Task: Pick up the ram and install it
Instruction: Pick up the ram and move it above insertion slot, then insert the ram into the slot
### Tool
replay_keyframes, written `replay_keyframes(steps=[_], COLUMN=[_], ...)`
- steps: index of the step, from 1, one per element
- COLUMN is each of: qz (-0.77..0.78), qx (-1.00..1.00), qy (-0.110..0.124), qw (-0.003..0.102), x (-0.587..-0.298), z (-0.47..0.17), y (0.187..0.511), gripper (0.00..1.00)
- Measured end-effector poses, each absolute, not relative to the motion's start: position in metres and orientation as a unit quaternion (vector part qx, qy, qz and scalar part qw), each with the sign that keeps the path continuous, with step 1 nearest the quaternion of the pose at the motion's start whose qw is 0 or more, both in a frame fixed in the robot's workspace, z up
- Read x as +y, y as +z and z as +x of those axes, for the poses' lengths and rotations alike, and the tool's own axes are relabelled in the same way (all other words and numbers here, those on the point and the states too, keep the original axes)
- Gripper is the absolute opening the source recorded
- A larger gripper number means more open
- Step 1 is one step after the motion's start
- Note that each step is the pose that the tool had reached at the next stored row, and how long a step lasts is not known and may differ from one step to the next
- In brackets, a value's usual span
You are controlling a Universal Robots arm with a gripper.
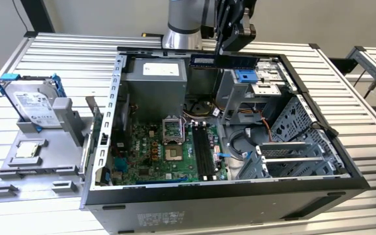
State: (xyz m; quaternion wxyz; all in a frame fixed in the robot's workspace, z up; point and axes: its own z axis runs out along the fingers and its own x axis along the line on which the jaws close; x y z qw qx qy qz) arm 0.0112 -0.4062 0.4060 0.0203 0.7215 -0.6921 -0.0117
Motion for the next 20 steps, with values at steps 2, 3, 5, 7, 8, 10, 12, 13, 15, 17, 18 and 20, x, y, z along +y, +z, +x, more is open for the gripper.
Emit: replay_keyframes(steps=[2, 3, 5, 7, 8, 10, 12, 13, 15, 17, 18, 20], qz=[0.721, 0.721, 0.721, 0.721, 0.721, 0.721, 0.721, 0.721, 0.721, 0.721, 0.721, 0.721], qx=[-0.692, -0.692, -0.692, -0.692, -0.692, -0.692, -0.692, -0.692, -0.692, -0.692, -0.692, -0.692], qy=[-0.012, -0.012, -0.012, -0.012, -0.012, -0.012, -0.012, -0.012, -0.012, -0.012, -0.012, -0.012], qw=[0.020, 0.020, 0.020, 0.020, 0.020, 0.020, 0.020, 0.020, 0.020, 0.020, 0.020, 0.020], x=[-0.4062, -0.4061, -0.4061, -0.4060, -0.4060, -0.4060, -0.4059, -0.4059, -0.4058, -0.4058, -0.4058, -0.4057], z=[0.0112, 0.0112, 0.0112, 0.0112, 0.0112, 0.0112, 0.0112, 0.0112, 0.0112, 0.0112, 0.0112, 0.0112], y=[0.4059, 0.4059, 0.4058, 0.4058, 0.4059, 0.4058, 0.4058, 0.4059, 0.4058, 0.4059, 0.4059, 0.4058], gripper=[0.00, 0.00, 0.00, 0.00, 0.00, 0.00, 0.00, 0.00, 0.00, 0.00, 0.00, 0.00])
